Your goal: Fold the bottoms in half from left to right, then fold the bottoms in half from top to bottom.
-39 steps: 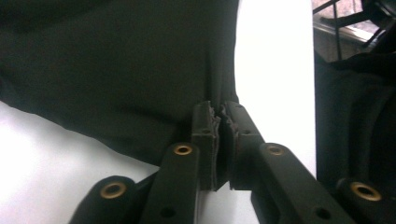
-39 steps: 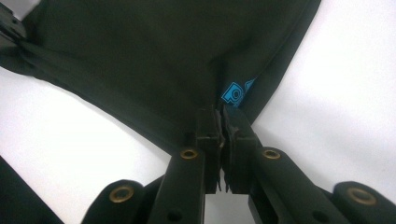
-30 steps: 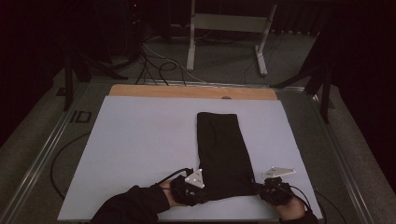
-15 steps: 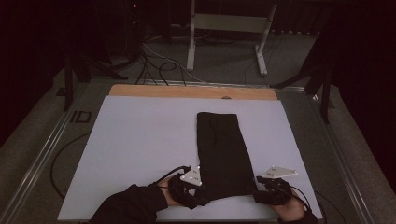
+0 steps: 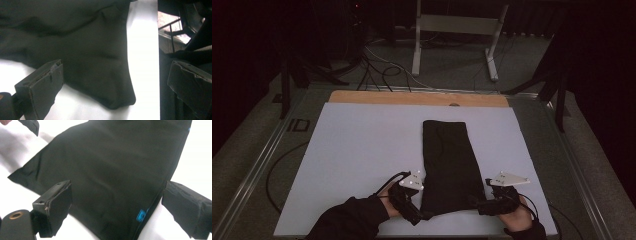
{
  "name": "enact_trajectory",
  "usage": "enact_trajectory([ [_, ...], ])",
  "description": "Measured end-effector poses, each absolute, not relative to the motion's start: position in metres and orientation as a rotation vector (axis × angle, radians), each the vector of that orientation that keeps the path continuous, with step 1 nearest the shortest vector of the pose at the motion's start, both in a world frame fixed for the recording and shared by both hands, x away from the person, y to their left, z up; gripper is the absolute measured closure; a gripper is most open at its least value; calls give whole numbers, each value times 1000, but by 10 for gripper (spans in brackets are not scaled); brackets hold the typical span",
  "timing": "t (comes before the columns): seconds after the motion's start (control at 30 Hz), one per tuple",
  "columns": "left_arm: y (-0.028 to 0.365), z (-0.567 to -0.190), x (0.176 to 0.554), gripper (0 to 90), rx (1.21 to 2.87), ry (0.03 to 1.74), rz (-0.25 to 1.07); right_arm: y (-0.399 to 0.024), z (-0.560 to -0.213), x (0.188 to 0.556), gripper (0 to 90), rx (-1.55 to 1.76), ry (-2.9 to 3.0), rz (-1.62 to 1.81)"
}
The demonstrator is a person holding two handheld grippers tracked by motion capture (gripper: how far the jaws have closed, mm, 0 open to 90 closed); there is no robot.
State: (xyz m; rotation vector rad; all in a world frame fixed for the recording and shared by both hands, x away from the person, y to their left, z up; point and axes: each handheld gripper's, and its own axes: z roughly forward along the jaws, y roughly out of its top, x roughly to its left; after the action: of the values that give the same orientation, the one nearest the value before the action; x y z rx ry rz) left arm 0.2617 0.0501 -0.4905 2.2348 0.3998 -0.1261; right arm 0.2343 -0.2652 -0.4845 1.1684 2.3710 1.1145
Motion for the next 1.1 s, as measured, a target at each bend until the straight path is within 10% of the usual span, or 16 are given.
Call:
enact_trajectory([
  [1.1, 69, -468, 280, 2, 2160, 495, -122, -257, -462, 240, 98, 1015, 2356, 1196],
])
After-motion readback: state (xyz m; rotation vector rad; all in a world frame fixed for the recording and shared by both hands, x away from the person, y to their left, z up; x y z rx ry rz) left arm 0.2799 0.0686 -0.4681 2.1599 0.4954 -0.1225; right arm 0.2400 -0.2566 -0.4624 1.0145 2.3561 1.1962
